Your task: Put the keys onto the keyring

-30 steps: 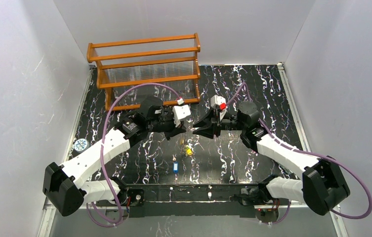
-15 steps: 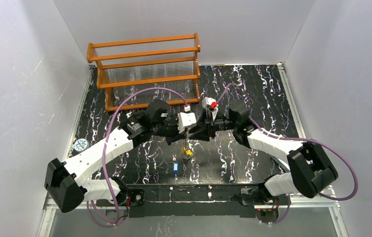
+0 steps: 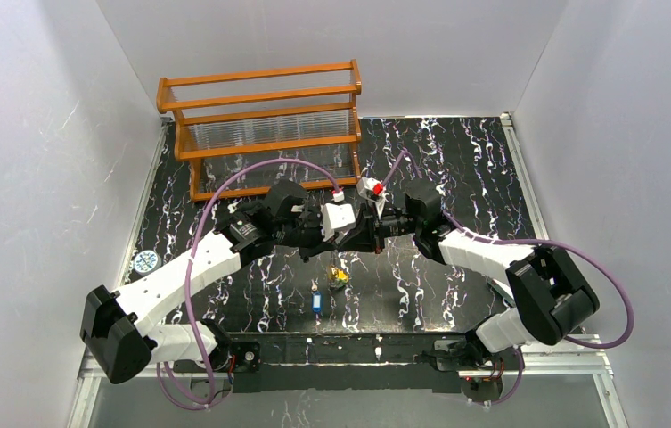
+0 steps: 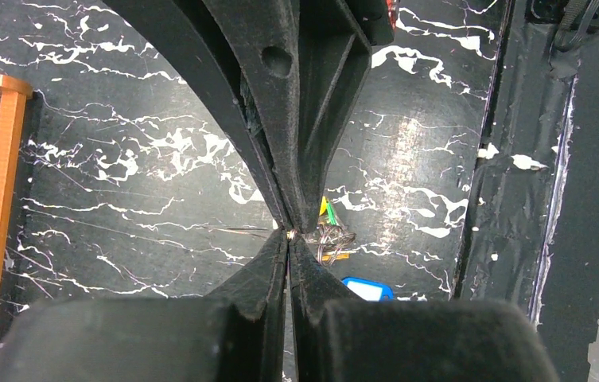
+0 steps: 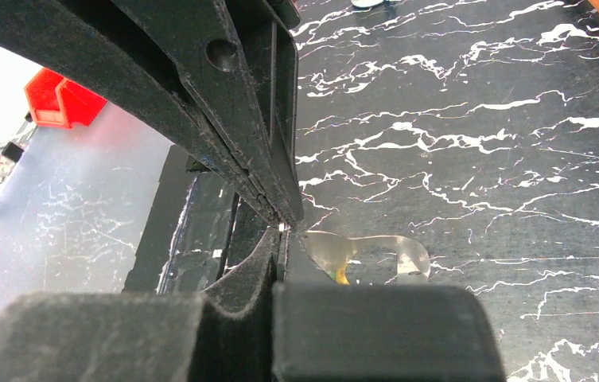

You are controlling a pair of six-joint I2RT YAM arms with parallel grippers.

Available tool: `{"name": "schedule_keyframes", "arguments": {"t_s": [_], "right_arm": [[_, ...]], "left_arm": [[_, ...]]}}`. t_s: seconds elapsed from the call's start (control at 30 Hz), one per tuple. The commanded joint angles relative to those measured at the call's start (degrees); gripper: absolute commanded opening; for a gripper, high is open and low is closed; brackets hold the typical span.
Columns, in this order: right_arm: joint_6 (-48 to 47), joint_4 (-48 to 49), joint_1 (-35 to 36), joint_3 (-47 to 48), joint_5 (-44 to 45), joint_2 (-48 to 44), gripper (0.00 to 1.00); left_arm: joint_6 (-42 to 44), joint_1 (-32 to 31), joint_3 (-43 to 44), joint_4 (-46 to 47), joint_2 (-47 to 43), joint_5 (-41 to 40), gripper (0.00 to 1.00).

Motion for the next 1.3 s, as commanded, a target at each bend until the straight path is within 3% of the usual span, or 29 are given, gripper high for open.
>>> {"name": "schedule_keyframes", "arguments": {"t_s": [0.0, 0.23, 0.27, 0.33, 0.4, 0.6, 0.77, 0.87, 1.0, 1.27], "right_arm": [[-0.4, 2.5, 0.4, 2.3, -0.4, 0.4, 0.01], [-1.0, 2.6, 0.4, 1.6, 0.4, -0.8, 0.01], [-1.2, 2.6, 0.4, 1.3, 0.8, -1.3, 0.01], [-1.7, 2.7, 0.4, 0.6, 2.3, -2.5, 0.01], [-2.1, 2.5, 0.3, -0.3, 4.4, -3.9, 0.01], [-1.7, 3.1, -1.1, -2.8, 6.6, -7.2, 0.01], [-0.2, 5.0, -1.8, -4.5, 6.6, -9.2, 0.01], [0.5, 6.6, -2.1, -5.4, 6.3, -9.9, 0.01], [2.0, 8.8, -2.1, -5.9, 5.2, -10.6, 0.01], [5.0, 13.1, -2.1, -5.5, 2.0, -10.4, 0.01]], "left_arm": [[-0.9, -0.8, 1.2, 1.2, -1.1, 1.6, 0.00], [-2.5, -0.7, 0.9, 1.6, -1.1, 0.2, 0.00], [-3.2, -0.8, 0.5, 2.1, -1.3, -1.1, 0.06], [-5.9, -0.8, -0.9, 4.4, -3.0, -4.2, 0.28], [-8.4, -0.7, -3.1, 7.9, -5.0, -5.5, 0.39], [-17.0, 5.1, -9.1, 19.0, -8.0, 3.4, 0.43], [-29.9, 14.1, -20.6, 40.2, -12.0, 17.1, 0.43], [-38.2, 16.0, -27.1, 55.5, -12.3, 22.8, 0.42], [-47.4, 16.4, -36.4, 78.0, -11.5, 23.8, 0.38], [-53.3, 16.2, -45.1, 103.5, -7.5, 22.8, 0.34]]}}
